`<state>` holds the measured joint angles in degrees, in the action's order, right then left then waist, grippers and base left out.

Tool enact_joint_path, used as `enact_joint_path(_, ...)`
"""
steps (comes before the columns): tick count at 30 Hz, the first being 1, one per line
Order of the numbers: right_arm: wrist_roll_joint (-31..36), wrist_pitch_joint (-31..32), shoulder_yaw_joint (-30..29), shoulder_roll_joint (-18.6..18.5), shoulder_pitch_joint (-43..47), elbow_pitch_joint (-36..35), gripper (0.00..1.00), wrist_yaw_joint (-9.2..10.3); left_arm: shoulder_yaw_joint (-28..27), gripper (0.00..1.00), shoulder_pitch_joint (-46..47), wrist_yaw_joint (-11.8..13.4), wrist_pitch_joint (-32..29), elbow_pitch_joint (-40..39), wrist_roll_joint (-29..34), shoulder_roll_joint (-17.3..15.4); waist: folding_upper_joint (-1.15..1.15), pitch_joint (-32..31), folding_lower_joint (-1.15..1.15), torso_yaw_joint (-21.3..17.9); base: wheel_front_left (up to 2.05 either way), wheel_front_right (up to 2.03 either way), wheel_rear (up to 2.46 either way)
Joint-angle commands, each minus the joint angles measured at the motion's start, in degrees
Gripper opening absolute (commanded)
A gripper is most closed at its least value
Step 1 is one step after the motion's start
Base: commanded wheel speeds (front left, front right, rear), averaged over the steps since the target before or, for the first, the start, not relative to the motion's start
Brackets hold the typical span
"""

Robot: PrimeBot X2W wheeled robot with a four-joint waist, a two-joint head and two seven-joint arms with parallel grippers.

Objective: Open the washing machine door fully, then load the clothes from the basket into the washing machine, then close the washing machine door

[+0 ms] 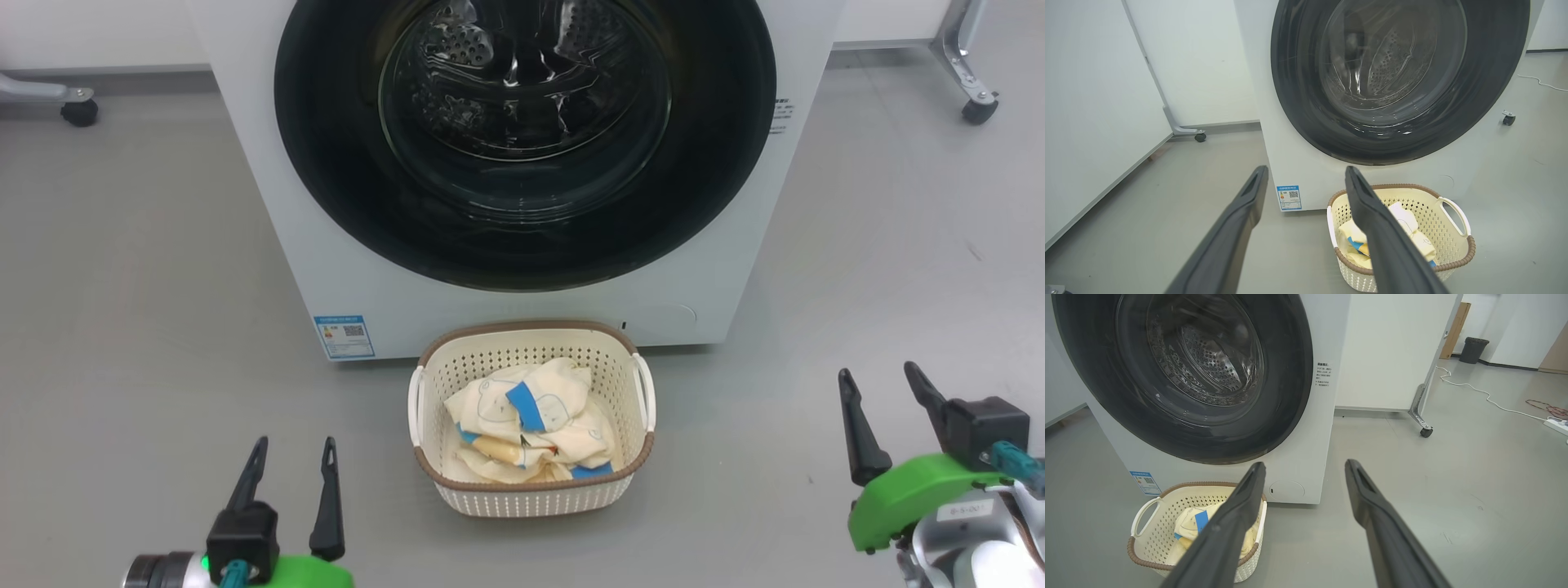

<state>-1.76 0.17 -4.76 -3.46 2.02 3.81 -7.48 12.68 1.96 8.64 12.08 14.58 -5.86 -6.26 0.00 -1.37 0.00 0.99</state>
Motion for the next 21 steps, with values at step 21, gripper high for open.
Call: enact_joint_path(21,1.0,-1.5,0.6,-1.1,-2.3,-1.8,1.0,-0.01,-1.6,1.0,3.2,1.4,0.7,-2.0,-0.6,-1.1,0.0,0.7,0.0,-0.2,0.0,0.0,0.0)
